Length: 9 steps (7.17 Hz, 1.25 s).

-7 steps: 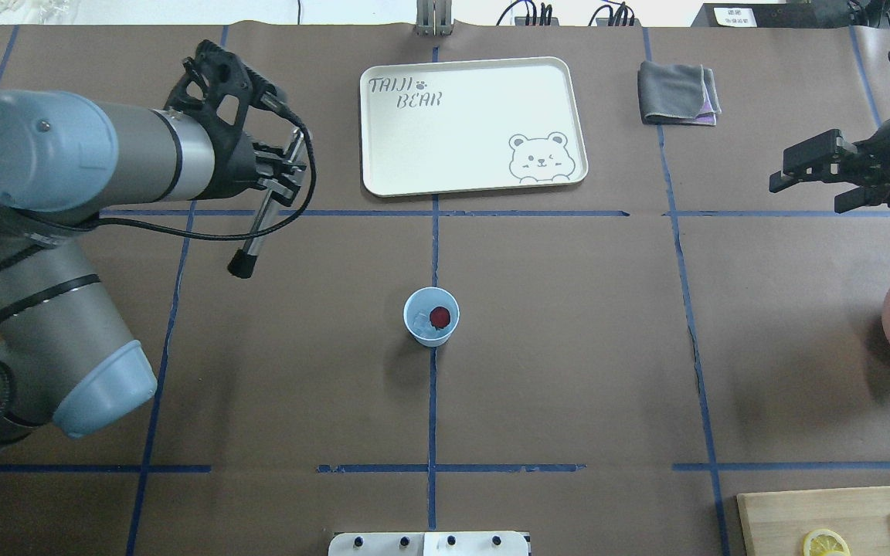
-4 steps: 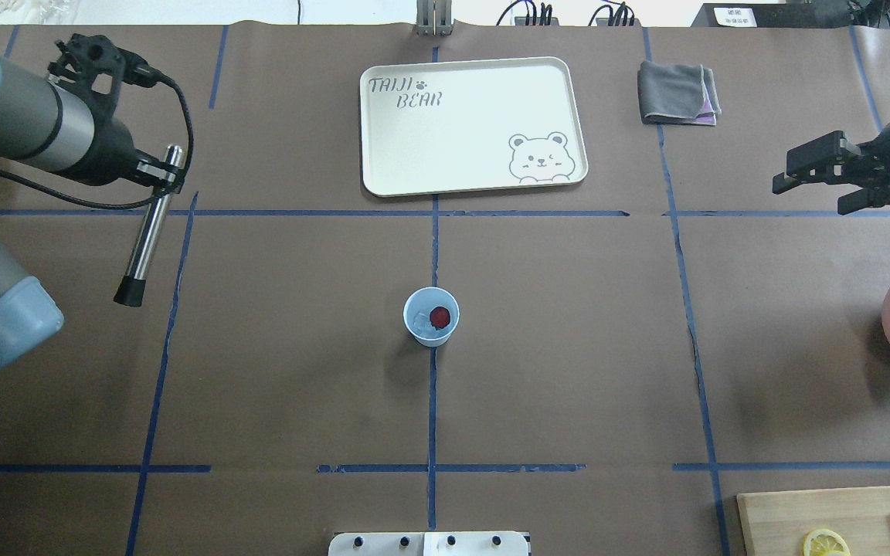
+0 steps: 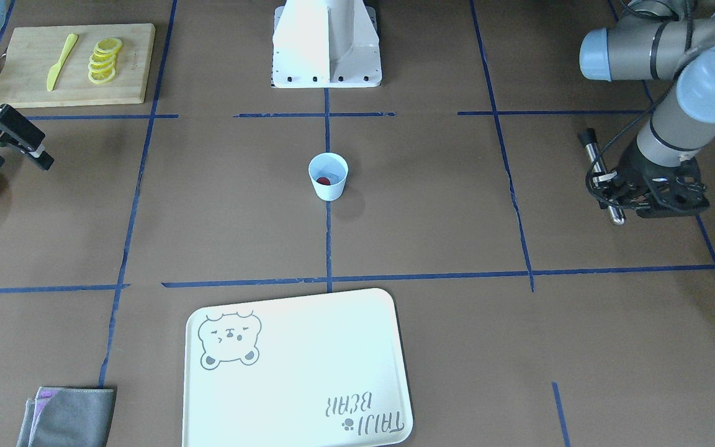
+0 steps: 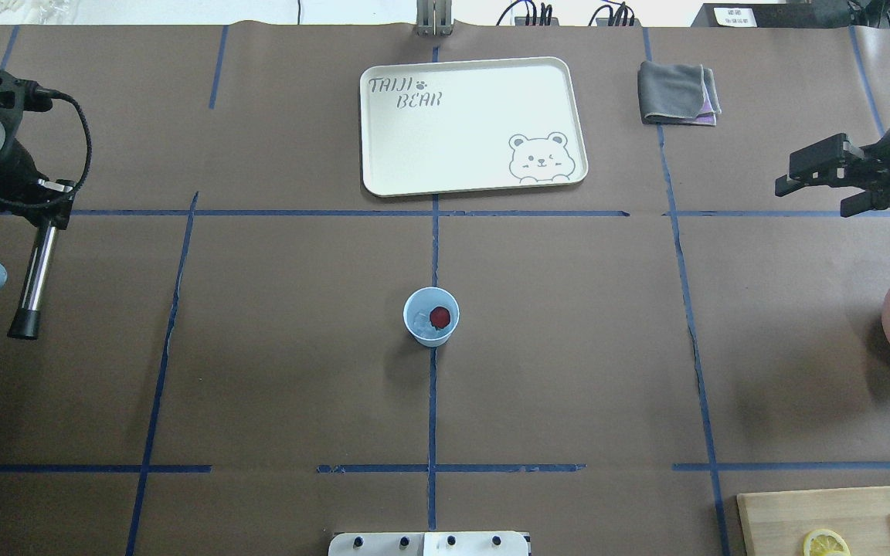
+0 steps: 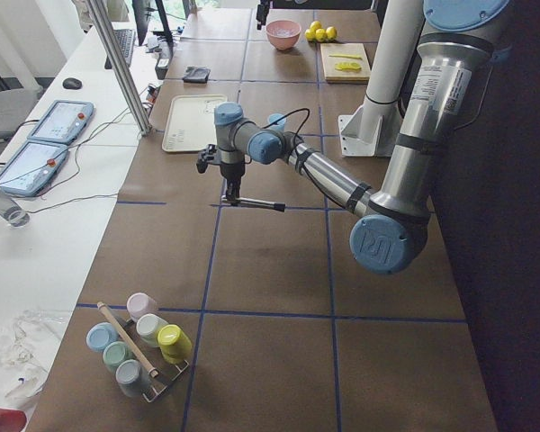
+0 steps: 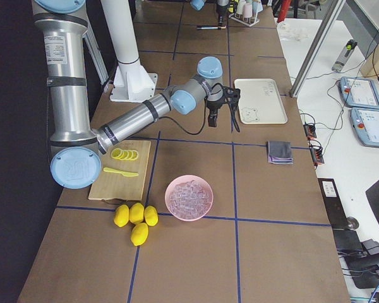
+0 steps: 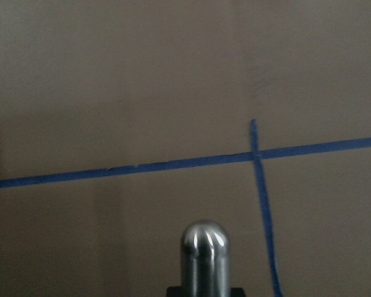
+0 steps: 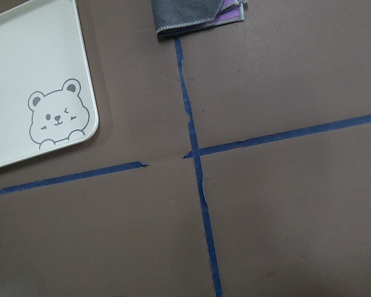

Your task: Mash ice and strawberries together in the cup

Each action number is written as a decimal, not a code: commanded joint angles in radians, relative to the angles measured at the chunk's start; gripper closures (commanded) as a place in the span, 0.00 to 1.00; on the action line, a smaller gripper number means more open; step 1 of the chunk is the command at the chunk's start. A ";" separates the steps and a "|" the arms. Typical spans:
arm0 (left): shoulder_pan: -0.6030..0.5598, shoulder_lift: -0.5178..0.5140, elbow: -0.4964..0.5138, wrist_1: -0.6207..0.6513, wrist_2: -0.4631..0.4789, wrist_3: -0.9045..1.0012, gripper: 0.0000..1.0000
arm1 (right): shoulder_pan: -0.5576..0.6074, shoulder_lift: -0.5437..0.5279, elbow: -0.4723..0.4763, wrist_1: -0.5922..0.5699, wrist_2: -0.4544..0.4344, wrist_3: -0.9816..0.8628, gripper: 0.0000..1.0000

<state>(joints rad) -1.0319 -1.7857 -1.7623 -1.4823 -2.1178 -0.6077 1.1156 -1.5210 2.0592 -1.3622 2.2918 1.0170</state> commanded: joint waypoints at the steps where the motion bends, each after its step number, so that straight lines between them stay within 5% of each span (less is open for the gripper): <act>1: -0.039 0.048 0.149 -0.051 -0.014 0.112 1.00 | 0.000 -0.001 0.001 0.000 0.000 0.000 0.01; 5: -0.089 0.072 0.363 -0.258 -0.060 0.135 1.00 | 0.000 0.001 0.001 0.000 -0.005 0.000 0.01; 9: -0.106 0.080 0.408 -0.292 -0.060 0.167 0.91 | 0.000 0.001 0.009 -0.002 -0.005 0.000 0.01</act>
<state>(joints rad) -1.1345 -1.7078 -1.3761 -1.7557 -2.1791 -0.4663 1.1152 -1.5214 2.0664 -1.3633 2.2872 1.0170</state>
